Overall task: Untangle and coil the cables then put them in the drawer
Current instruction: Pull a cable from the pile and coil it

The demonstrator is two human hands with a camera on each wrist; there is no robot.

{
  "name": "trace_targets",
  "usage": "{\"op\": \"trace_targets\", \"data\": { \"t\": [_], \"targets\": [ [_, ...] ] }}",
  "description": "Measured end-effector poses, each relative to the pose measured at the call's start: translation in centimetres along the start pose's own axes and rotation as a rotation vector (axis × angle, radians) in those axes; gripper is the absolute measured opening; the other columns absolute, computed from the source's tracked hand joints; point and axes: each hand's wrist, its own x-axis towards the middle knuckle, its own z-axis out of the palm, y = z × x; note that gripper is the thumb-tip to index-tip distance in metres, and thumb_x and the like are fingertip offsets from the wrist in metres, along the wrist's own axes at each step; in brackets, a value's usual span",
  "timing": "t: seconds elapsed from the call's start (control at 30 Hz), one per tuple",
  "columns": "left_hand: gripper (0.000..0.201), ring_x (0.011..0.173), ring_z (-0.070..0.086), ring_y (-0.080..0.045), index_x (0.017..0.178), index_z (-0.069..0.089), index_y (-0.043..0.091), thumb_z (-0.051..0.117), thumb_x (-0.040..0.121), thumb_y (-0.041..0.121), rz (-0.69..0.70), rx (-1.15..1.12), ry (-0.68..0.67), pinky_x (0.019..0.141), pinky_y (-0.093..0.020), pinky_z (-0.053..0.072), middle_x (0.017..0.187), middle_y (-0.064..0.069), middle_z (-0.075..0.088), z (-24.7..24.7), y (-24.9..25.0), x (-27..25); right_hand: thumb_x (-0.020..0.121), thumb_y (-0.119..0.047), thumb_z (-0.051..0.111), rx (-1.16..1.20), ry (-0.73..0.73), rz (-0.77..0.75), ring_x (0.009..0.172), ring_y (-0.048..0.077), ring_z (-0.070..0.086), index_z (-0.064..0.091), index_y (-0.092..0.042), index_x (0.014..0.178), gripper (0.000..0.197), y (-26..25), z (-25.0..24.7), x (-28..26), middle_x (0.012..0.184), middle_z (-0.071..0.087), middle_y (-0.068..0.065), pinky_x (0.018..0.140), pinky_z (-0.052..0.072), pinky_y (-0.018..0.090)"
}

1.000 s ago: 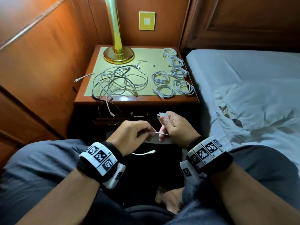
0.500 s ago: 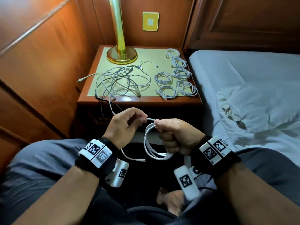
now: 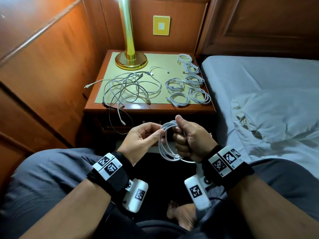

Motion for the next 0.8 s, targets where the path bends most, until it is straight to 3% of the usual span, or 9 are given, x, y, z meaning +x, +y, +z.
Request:
{"op": "trace_targets", "data": {
  "t": [0.1, 0.23, 0.4, 0.5, 0.67, 0.73, 0.8],
  "targets": [
    [0.018, 0.090, 0.066, -0.029, 0.098, 0.076, 0.015, 0.078, 0.081, 0.024, -0.048, -0.121, -0.017, 0.092, -0.052, 0.053, 0.097, -0.014, 0.071, -0.1, -0.2, 0.0, 0.103, -0.047, 0.037, -0.019, 0.012, -0.037, 0.032, 0.007, 0.015, 0.036, -0.019, 0.066, 0.046, 0.0, 0.0, 0.1, 0.045, 0.021, -0.002, 0.040, 0.016, 0.011],
    [0.023, 0.084, 0.066, -0.019, 0.101, 0.067, 0.006, 0.070, 0.078, 0.003, -0.022, -0.089, -0.024, 0.082, -0.033, 0.055, 0.090, -0.007, 0.071, 0.4, -0.5, 0.1, 0.105, -0.044, 0.035, -0.121, 0.062, -0.103, 0.034, 0.007, 0.015, 0.035, -0.018, 0.068, 0.045, 0.4, 0.1, 0.4, 0.047, 0.022, -0.001, 0.041, 0.012, 0.015],
    [0.042, 0.075, 0.049, -0.020, 0.104, 0.060, 0.001, 0.047, 0.064, -0.007, -0.186, -0.411, -0.041, 0.074, -0.035, 0.039, 0.074, -0.007, 0.056, 1.0, 0.4, 0.2, 0.107, -0.038, 0.034, -0.374, 0.165, -0.233, 0.035, 0.009, 0.024, 0.038, -0.017, 0.068, 0.044, 0.3, 0.2, 1.0, 0.049, 0.030, -0.001, 0.038, 0.020, 0.016],
    [0.049, 0.077, 0.051, -0.019, 0.109, 0.059, 0.001, 0.048, 0.062, -0.008, -0.217, -0.439, -0.095, 0.075, -0.035, 0.039, 0.074, -0.005, 0.051, 0.9, 0.6, 0.1, 0.108, -0.036, 0.034, -0.378, 0.177, -0.248, 0.035, 0.010, 0.023, 0.035, -0.017, 0.068, 0.044, 0.3, 0.0, 1.1, 0.050, 0.028, 0.000, 0.037, 0.020, 0.016],
    [0.045, 0.079, 0.057, -0.014, 0.113, 0.057, 0.003, 0.068, 0.070, -0.005, -0.118, -0.299, -0.073, 0.073, -0.029, 0.053, 0.084, -0.002, 0.061, 0.9, -0.4, 0.3, 0.108, -0.036, 0.033, -0.342, 0.176, -0.231, 0.033, 0.009, 0.022, 0.036, -0.015, 0.069, 0.044, 0.3, 0.2, 1.0, 0.048, 0.027, -0.001, 0.037, 0.020, 0.014],
    [0.040, 0.078, 0.060, -0.013, 0.110, 0.058, 0.005, 0.074, 0.073, 0.003, -0.076, -0.227, -0.038, 0.074, -0.027, 0.055, 0.086, 0.000, 0.064, 1.0, -0.4, 0.3, 0.108, -0.036, 0.033, -0.345, 0.170, -0.235, 0.033, 0.009, 0.023, 0.037, -0.015, 0.070, 0.043, 0.3, 0.2, 1.0, 0.047, 0.028, -0.001, 0.037, 0.021, 0.014],
    [0.045, 0.081, 0.064, -0.013, 0.109, 0.060, 0.008, 0.083, 0.072, 0.021, -0.043, -0.122, -0.003, 0.074, -0.026, 0.057, 0.091, -0.001, 0.067, 0.9, -0.5, 0.4, 0.108, -0.035, 0.033, -0.360, 0.186, -0.245, 0.033, 0.009, 0.023, 0.037, -0.015, 0.069, 0.044, 0.3, 0.1, 1.2, 0.048, 0.027, -0.001, 0.036, 0.022, 0.014]
  ]
}}
